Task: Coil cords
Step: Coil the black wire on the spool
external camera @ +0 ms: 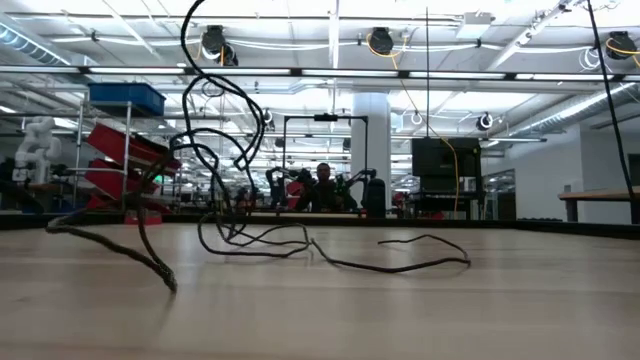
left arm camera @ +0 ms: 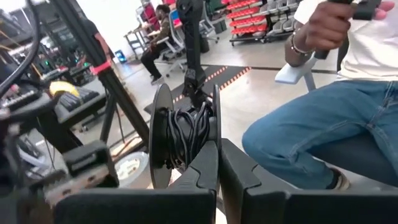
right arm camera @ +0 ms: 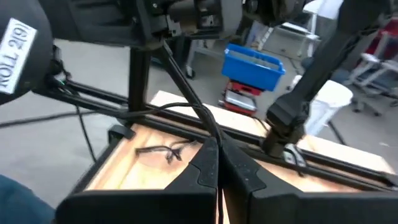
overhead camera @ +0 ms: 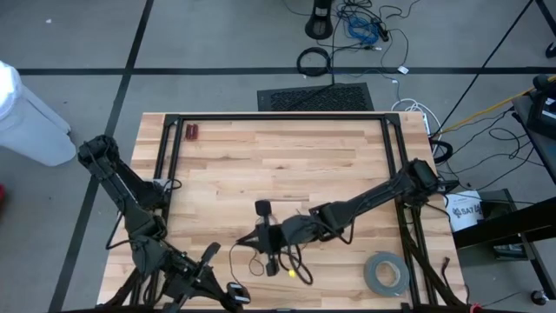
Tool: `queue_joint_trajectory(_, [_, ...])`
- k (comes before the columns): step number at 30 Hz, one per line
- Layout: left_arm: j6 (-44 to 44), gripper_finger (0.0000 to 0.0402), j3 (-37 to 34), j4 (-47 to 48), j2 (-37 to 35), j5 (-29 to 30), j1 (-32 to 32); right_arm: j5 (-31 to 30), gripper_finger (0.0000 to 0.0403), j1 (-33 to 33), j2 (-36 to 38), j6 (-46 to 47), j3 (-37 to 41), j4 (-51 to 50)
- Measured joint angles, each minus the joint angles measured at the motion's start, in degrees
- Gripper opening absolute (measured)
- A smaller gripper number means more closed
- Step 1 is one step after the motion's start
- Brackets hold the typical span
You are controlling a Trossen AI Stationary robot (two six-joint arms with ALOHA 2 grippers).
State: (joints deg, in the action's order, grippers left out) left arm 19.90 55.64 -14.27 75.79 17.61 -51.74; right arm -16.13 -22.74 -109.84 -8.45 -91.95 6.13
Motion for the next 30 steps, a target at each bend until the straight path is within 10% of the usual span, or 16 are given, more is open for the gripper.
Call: queue_joint_trajectory(30, [-10.63,0.0004,-0.02,9.46,0.0,6.67,4.47,-8.21,0.0,-7.54,2.47,-4.0,-4.35,-7.36])
